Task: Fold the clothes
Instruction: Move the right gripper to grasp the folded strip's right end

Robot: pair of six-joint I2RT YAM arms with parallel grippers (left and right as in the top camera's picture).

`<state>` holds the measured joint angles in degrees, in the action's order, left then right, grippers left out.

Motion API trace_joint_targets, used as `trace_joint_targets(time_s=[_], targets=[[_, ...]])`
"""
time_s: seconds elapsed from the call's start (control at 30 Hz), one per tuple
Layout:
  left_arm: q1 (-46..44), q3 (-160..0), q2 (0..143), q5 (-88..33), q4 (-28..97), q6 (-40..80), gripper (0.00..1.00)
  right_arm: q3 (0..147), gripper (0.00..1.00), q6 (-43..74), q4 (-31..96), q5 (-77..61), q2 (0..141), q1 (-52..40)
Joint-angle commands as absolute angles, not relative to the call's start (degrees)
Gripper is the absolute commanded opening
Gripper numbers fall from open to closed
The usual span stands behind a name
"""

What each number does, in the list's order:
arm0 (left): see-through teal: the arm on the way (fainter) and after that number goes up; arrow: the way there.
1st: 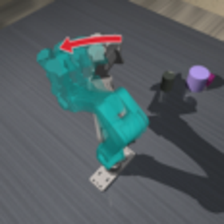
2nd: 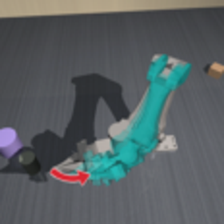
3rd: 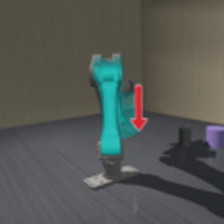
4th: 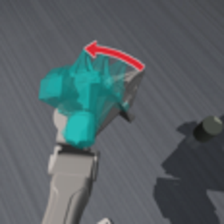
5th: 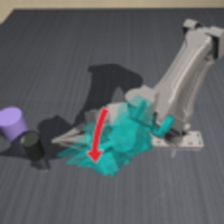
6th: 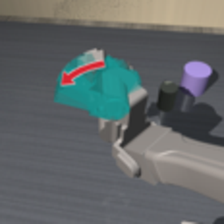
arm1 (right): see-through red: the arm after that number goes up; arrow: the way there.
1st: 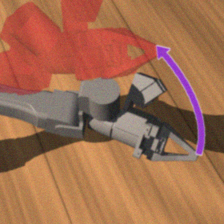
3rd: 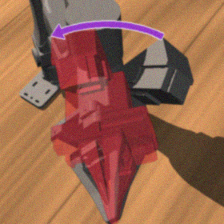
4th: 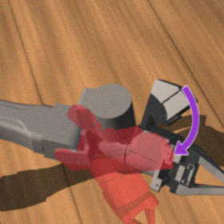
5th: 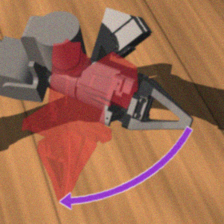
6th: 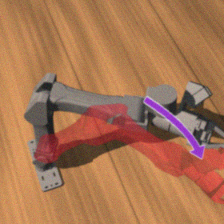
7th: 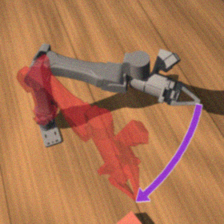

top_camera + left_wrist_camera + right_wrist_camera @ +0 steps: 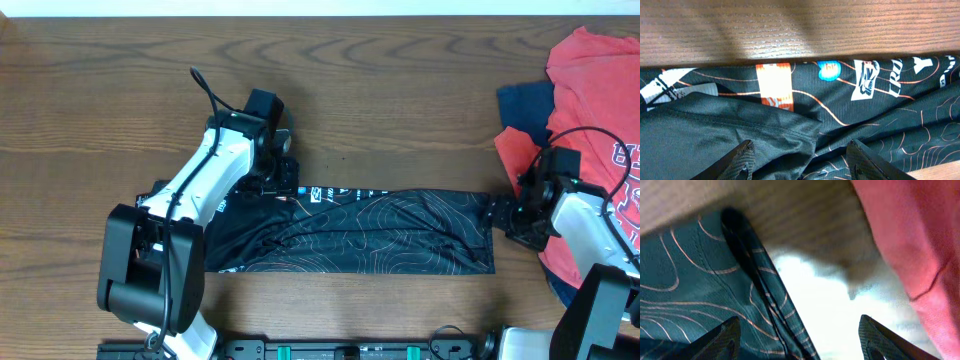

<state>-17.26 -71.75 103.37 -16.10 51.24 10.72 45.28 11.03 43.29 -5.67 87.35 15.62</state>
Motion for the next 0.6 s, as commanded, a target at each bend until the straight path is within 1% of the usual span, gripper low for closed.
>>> trace_joint_targets(time_s=[0.0,0.33,0.5,0.57], targets=[[-17.0,-71.5,102.7,-15.3,51.5,11.0,0.61,45.0,0.73,8.9,42.8,-6.5,87.4,15.5],[-17.0,-71.5,102.7,-15.3,51.7,11.1,0.61,39.2,0.75,8.9,37.2,-9.0,87.4,12.8],[-17.0,-71.5,102.7,-15.3,52.0,11.1,0.61,35.8,0.76,8.9,33.2,-13.1,87.4,12.6],[-17.0,-71.5,102.7,-15.4,52.1,11.1,0.61,35.0,0.73,8.9,32.4,-15.1,87.4,12.5]])
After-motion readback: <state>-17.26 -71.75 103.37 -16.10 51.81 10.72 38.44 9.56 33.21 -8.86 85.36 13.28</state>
